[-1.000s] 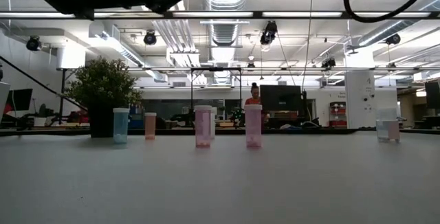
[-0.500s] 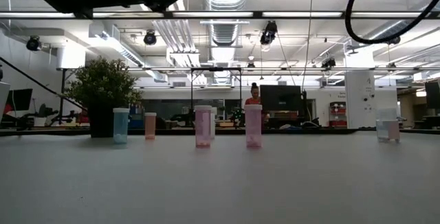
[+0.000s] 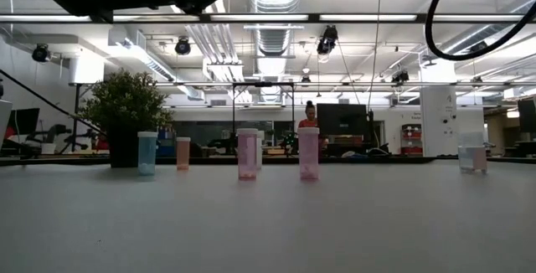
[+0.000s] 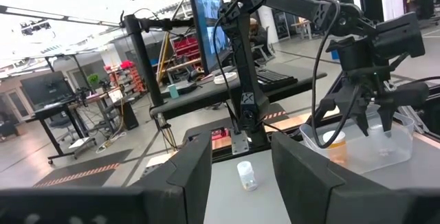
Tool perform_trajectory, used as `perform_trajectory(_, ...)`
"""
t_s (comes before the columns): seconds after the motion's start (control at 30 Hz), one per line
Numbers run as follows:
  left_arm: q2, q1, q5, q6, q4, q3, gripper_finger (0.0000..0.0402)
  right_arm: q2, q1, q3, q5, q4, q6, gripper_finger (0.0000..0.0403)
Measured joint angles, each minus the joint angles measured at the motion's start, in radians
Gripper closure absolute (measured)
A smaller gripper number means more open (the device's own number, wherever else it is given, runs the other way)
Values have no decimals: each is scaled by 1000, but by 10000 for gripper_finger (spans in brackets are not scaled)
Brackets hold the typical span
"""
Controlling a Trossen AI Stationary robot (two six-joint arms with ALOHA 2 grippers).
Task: Pick and place medicine bottles into bin by pill shape (circle, oval)
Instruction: Put the left transparent capsule bottle into the transparent bin
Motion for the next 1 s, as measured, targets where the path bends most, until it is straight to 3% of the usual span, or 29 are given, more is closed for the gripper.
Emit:
perform_trajectory(0.23,0,0,-1,0,0,0,268,-3,-2,14,-20,-9,19,213)
perform_trajectory(0.8,0,0,-1,0,0,0,268,-29,-2,20,-25,-26,90,211)
perform_trajectory(1.0,0,0,-1,0,0,0,268,-32,-22,19,-181,-55,193,211)
